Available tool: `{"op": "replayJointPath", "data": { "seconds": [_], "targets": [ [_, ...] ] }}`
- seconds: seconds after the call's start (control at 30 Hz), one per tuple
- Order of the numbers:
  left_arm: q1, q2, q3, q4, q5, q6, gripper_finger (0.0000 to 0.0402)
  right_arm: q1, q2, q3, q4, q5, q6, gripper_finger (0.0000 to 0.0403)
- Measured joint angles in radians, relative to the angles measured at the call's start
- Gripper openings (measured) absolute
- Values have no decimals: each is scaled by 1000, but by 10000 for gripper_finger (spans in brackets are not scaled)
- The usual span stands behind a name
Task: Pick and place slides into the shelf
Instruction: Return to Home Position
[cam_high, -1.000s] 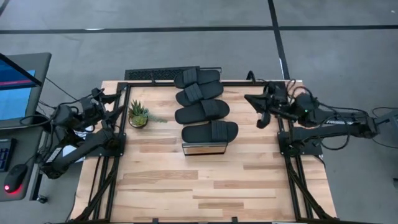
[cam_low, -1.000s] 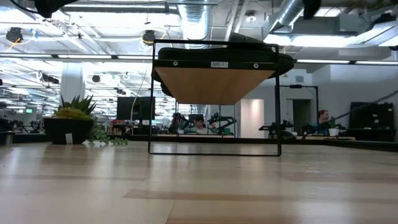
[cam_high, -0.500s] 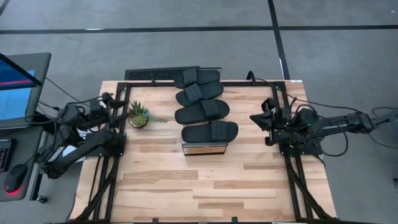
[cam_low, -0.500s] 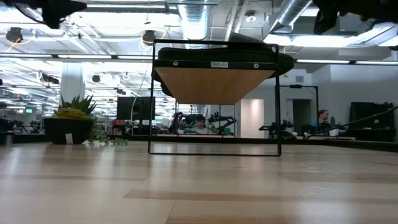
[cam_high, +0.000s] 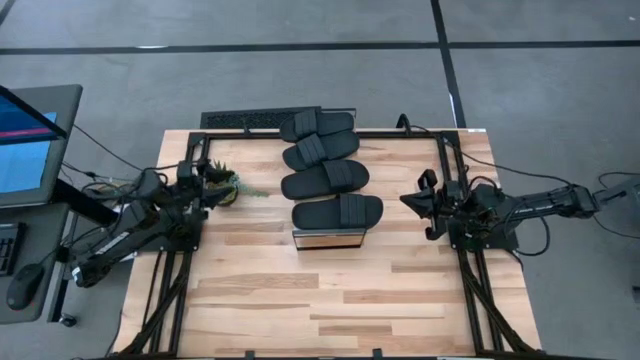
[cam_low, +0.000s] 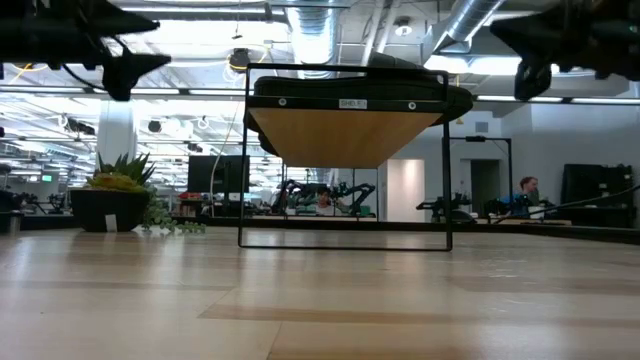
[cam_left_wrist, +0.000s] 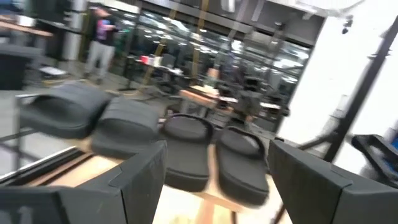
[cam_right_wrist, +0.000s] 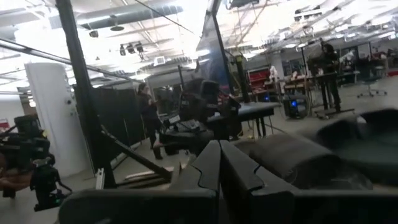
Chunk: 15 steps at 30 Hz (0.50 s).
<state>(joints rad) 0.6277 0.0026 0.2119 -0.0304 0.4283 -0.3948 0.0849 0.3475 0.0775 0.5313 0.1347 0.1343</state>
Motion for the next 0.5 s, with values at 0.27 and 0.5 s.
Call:
{"op": "replayJointPath", "data": {
  "seconds": [0.27,0.5],
  "targets": [
    [0,0,-9,-60,-77,20,265,0,-68,-71,-56,20,58,0],
    [0,0,-11,-107,-192,56,265,0,-68,-71,-85,20,19,0]
  ]
}}
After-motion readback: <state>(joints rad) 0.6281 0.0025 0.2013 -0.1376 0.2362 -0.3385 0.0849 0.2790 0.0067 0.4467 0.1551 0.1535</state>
